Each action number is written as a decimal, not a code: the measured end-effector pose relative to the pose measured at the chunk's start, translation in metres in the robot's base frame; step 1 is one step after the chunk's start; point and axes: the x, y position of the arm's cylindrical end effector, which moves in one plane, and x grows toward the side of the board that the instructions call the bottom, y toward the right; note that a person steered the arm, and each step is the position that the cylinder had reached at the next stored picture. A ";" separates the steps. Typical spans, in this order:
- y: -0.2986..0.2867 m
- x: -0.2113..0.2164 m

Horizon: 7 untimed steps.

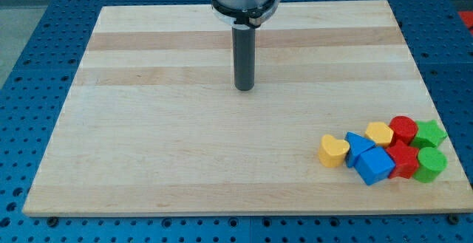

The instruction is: Move your arm to the bottom center

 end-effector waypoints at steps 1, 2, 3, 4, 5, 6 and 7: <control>0.012 0.085; 0.012 0.090; 0.012 0.113; 0.012 0.161; 0.012 0.191; 0.012 0.199; 0.023 0.199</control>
